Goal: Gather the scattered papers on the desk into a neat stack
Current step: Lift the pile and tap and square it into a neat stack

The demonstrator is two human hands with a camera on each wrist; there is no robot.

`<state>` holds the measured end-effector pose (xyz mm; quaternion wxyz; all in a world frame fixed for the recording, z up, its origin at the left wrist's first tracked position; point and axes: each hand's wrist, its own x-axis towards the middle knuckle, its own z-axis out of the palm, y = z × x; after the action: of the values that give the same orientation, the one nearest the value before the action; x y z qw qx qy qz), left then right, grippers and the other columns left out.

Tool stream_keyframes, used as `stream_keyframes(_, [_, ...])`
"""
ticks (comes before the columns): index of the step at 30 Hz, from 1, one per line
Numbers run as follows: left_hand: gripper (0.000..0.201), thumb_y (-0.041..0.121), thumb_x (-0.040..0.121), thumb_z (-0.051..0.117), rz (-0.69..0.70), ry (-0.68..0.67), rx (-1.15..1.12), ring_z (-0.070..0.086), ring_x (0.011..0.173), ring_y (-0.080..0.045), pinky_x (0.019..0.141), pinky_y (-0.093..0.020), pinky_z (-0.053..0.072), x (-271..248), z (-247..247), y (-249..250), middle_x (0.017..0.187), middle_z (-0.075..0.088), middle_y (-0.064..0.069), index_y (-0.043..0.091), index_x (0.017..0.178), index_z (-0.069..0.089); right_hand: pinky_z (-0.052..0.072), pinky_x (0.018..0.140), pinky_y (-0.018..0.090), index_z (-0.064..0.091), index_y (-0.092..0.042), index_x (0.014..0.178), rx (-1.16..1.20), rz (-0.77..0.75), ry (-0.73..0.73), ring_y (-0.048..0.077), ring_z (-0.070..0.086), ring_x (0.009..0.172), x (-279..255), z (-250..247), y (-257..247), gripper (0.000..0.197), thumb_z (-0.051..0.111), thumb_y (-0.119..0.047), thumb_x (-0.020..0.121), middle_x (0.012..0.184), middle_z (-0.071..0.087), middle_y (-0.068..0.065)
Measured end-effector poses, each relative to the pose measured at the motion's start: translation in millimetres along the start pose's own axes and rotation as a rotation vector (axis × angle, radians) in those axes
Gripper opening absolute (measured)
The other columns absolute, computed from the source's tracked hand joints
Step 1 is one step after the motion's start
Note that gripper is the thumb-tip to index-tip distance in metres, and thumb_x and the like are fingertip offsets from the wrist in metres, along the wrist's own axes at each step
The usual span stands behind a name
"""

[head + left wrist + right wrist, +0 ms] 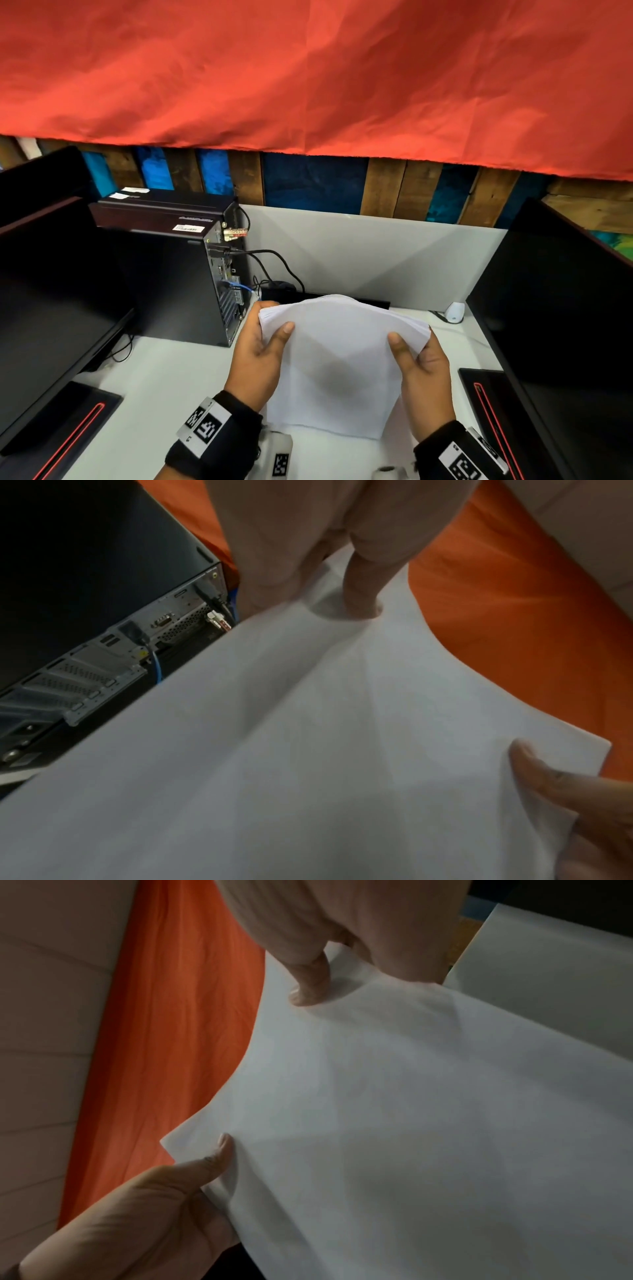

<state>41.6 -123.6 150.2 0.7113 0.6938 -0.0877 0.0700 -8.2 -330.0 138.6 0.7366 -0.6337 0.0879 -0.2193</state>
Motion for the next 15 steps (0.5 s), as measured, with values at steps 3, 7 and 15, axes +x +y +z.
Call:
stream_keyframes(3, [0.022, 0.002, 0.088, 0.058, -0.019, 0.005, 0.043, 0.067, 0.088, -0.012, 0.075, -0.021, 0.056, -1, -4, -2, 0.099, 0.066, -0.005, 0.014, 0.106, 0.054, 0.058, 0.079, 0.023, 0.062, -0.013, 0.110, -0.017, 0.092, -0.006, 0.014, 0.072, 0.092, -3, -7, 19, 0.034, 0.070, -0.002, 0.078, 0.101, 0.074, 0.004])
stream_keyframes(7, [0.027, -0.002, 0.090, 0.053, -0.051, -0.017, 0.007, 0.066, 0.096, -0.014, 0.075, -0.015, 0.054, -5, -3, -3, 0.102, 0.068, -0.002, 0.018, 0.108, 0.055, 0.054, 0.055, 0.013, 0.067, -0.011, 0.097, -0.143, 0.328, -0.028, 0.004, 0.073, 0.066, -9, -12, 48, 0.030, 0.076, 0.003, 0.072, 0.094, 0.075, 0.009])
stream_keyframes(15, [0.084, 0.013, 0.070, 0.080, 0.250, 0.136, 0.522, 0.030, 0.137, -0.007, 0.115, -0.035, 0.024, 4, -16, 11, 0.144, 0.038, 0.011, 0.033, 0.138, 0.036, 0.049, 0.067, 0.007, 0.070, -0.032, 0.077, -0.430, 0.043, -0.068, -0.003, 0.065, 0.066, 20, -13, 4, 0.040, 0.065, 0.008, 0.079, 0.070, 0.074, -0.015])
